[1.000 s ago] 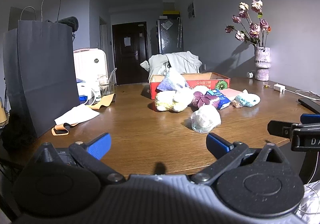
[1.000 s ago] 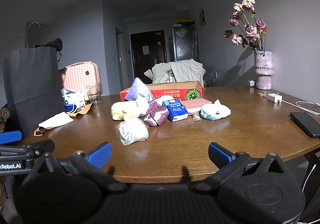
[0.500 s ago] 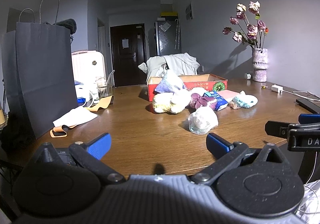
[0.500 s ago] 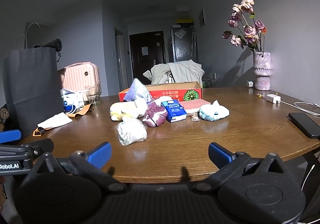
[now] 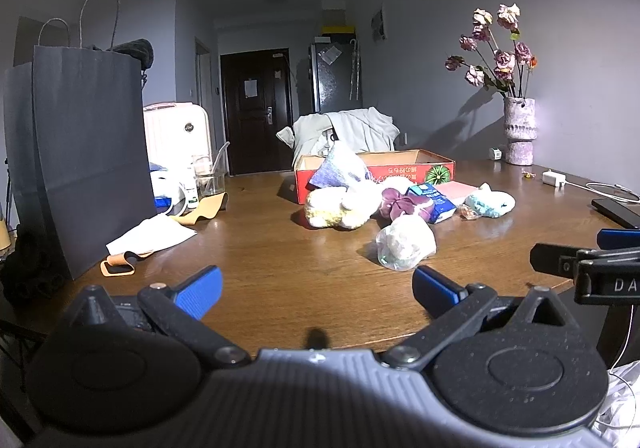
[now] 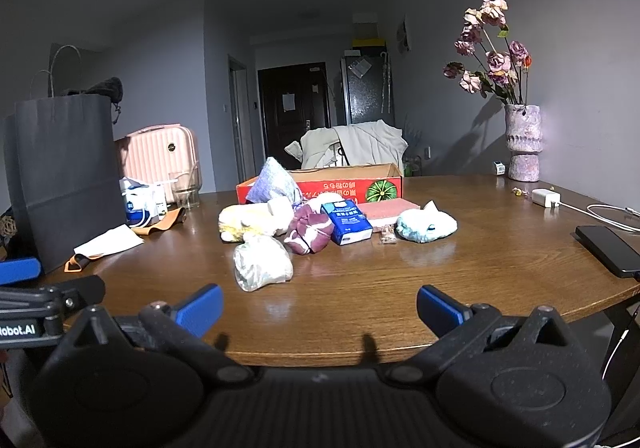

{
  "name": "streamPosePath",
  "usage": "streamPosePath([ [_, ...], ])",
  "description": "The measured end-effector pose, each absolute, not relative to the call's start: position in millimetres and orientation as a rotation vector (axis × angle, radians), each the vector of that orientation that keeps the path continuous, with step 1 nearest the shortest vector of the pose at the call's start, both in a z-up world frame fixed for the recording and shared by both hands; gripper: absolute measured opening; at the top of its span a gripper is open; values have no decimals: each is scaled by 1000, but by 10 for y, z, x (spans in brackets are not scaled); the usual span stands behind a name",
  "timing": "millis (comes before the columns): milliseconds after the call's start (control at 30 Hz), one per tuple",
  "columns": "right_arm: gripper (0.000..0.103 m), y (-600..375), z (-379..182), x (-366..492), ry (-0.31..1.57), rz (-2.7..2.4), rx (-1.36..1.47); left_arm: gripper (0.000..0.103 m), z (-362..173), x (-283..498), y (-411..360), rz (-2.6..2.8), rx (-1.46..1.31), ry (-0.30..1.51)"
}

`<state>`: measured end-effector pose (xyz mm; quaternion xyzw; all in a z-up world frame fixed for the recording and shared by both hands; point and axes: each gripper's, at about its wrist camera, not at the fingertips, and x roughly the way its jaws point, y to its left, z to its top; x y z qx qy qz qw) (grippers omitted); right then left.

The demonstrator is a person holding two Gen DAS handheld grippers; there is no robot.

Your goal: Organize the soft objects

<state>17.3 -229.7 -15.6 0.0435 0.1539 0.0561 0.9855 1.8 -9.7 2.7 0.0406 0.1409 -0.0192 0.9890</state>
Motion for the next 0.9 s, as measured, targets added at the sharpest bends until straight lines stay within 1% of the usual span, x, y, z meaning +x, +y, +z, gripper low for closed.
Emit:
streamPosePath([
  [133, 103, -2298, -154, 175, 296, 101, 86, 103, 25, 18, -95, -29, 86, 275],
  [267, 103, -2293, -180, 164, 239, 89, 56, 103, 15, 43, -95, -34, 91, 274],
  [467, 103, -2324, -218, 290, 209, 84, 29, 103, -78, 89, -175, -12, 119, 158],
  [533, 103, -2358, -250, 315, 160, 106, 33, 103, -93, 96, -180, -15, 96, 129],
  [567, 103, -2363, -252, 337, 169, 126, 28, 103, -93, 108, -170, -22, 71, 118],
  [633, 103, -2349, -236, 417, 219, 176, -1, 103, -72, 181, -153, -55, 65, 139],
  [833, 103, -2302, -129, 650, 238, 186, -38, 103, -8, 521, -178, -130, 48, 258],
  [900, 101, -2352, -97, 776, 263, 199, -19, 103, 3, 651, -215, -134, 54, 289],
])
